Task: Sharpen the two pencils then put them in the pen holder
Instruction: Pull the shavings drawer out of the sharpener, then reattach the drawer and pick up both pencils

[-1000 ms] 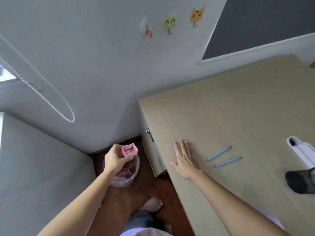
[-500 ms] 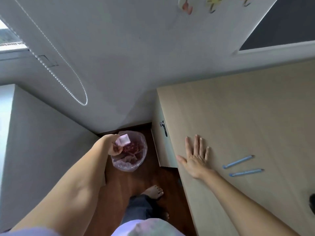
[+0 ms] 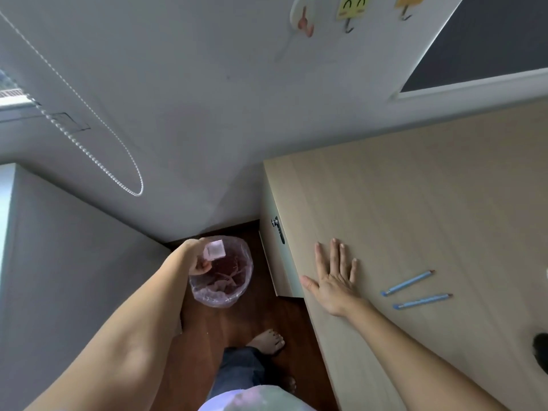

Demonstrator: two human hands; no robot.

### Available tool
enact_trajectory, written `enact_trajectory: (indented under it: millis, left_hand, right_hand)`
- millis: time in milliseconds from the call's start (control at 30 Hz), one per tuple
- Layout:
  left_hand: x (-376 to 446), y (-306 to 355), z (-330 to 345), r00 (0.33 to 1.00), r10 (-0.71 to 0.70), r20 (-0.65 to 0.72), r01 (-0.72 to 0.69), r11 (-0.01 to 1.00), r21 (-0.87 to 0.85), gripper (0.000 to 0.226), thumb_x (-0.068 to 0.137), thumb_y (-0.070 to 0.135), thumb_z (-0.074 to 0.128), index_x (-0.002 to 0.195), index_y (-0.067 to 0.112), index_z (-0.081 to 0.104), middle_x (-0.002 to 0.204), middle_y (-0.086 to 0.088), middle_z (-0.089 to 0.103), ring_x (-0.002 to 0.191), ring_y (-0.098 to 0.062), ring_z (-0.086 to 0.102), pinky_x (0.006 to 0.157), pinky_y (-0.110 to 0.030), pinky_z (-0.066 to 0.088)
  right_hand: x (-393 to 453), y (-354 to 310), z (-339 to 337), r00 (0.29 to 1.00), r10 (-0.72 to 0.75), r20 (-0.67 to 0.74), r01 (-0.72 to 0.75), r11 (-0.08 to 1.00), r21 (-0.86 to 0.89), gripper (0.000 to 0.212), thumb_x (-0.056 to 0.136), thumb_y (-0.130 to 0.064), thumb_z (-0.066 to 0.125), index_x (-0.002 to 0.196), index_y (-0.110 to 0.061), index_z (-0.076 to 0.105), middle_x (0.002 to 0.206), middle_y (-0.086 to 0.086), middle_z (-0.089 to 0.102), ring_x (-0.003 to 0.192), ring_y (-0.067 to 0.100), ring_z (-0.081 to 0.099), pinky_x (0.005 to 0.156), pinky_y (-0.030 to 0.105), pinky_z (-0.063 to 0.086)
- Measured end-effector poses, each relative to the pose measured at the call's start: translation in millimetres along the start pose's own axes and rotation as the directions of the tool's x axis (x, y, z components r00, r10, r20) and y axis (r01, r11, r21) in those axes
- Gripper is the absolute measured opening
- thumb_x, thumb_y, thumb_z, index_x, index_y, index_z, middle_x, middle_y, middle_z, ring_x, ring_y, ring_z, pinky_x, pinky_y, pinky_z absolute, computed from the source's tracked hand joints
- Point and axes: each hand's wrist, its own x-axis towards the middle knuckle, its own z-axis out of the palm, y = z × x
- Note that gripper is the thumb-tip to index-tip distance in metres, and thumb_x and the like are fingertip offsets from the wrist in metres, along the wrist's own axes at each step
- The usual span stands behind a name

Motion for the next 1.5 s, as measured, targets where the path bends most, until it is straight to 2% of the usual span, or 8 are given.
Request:
enact_trajectory:
  millis: [567, 767, 900, 1033, 1200, 1267, 1367, 1500]
  left_hand:
    - [-8, -21, -28, 0.999, 0.048, 0.025, -0.047, 0.998, -0.050, 0.026, 0.091, 0.032, 0.056, 0.091, 0.008, 0.046, 0.080, -0.014, 0.047, 0.060, -0.022, 0.048, 0.041, -0.027, 0.053]
    - [-39, -2, -3, 0.946, 0.319, 0.052, -0.320, 0.947, 0.016, 0.033, 0.083, 0.033, 0.068, 0.090, 0.004, 0.052, 0.068, -0.010, 0.045, 0.056, -0.021, 0.047, 0.045, -0.024, 0.053]
    - [-70, 0, 35, 0.808, 0.565, 0.167, -0.586, 0.800, 0.131, 0.031, 0.078, 0.037, 0.071, 0.079, 0.007, 0.061, 0.061, -0.003, 0.050, 0.055, -0.015, 0.046, 0.064, -0.029, 0.047]
    - [-114, -4, 92, 0.559, 0.723, 0.407, -0.828, 0.515, 0.222, 0.020, 0.084, 0.033, 0.063, 0.080, 0.014, 0.061, 0.074, 0.004, 0.065, 0.056, -0.006, 0.052, 0.054, -0.016, 0.042]
    - [-157, -28, 181, 0.327, 0.578, 0.748, -0.940, 0.279, 0.195, 0.032, 0.078, 0.028, 0.061, 0.106, 0.014, 0.064, 0.109, 0.001, 0.072, 0.082, -0.013, 0.067, 0.077, -0.025, 0.046]
    - [-163, -52, 214, 0.286, 0.556, 0.781, -0.956, 0.215, 0.198, 0.032, 0.079, 0.015, 0.069, 0.108, 0.009, 0.058, 0.108, -0.004, 0.071, 0.097, -0.017, 0.067, 0.088, -0.034, 0.051]
    - [-180, -100, 254, 0.215, 0.427, 0.878, -0.976, 0.084, 0.198, 0.032, 0.077, -0.006, 0.068, 0.102, 0.009, 0.054, 0.088, 0.021, 0.072, 0.086, 0.007, 0.064, 0.077, -0.017, 0.049]
    - [-178, -155, 294, 0.185, 0.209, 0.960, -0.975, -0.081, 0.206, 0.039, 0.069, 0.006, 0.077, 0.103, 0.016, 0.058, 0.096, 0.006, 0.070, 0.093, -0.002, 0.063, 0.083, -0.021, 0.049]
  right_hand:
    - [-2, 0, -19, 0.992, -0.038, 0.119, 0.042, 0.999, -0.025, 0.091, 0.090, -0.060, 0.036, 0.139, -0.028, -0.034, 0.139, 0.009, -0.050, 0.135, 0.028, -0.040, 0.114, 0.059, -0.015]
    - [-35, 32, -59, 0.992, -0.098, 0.085, 0.073, 0.964, 0.255, 0.071, 0.091, -0.045, 0.051, 0.149, -0.020, 0.019, 0.160, 0.010, 0.009, 0.148, 0.022, 0.012, 0.120, 0.036, 0.016]
    - [-97, 74, -72, 0.987, 0.062, -0.149, 0.005, 0.909, 0.416, 0.049, 0.091, -0.037, 0.056, 0.135, -0.015, 0.048, 0.140, 0.007, 0.053, 0.129, 0.021, 0.049, 0.104, 0.026, 0.036]
    - [-172, 132, -53, 0.890, 0.337, -0.306, -0.162, 0.863, 0.478, 0.040, 0.090, -0.030, 0.059, 0.126, -0.012, 0.057, 0.126, 0.011, 0.064, 0.118, 0.027, 0.058, 0.098, 0.032, 0.042]
    - [-258, 181, -2, 0.777, 0.609, -0.161, -0.424, 0.694, 0.582, 0.060, 0.079, -0.038, 0.069, 0.128, -0.007, 0.052, 0.126, 0.013, 0.059, 0.118, 0.028, 0.054, 0.098, 0.035, 0.043]
    - [-277, 185, 19, 0.761, 0.642, -0.093, -0.459, 0.634, 0.622, 0.060, 0.065, -0.043, 0.076, 0.113, -0.013, 0.058, 0.111, 0.008, 0.062, 0.105, 0.026, 0.058, 0.089, 0.035, 0.046]
    - [-283, 184, 45, 0.726, 0.683, -0.080, -0.481, 0.588, 0.651, 0.049, 0.061, -0.040, 0.072, 0.103, -0.018, 0.058, 0.102, 0.004, 0.063, 0.096, 0.025, 0.059, 0.079, 0.033, 0.047]
    - [-278, 182, 54, 0.676, 0.723, -0.143, -0.459, 0.566, 0.685, 0.030, 0.068, -0.019, 0.062, 0.097, -0.012, 0.062, 0.087, 0.010, 0.067, 0.085, 0.031, 0.062, 0.070, 0.033, 0.047]
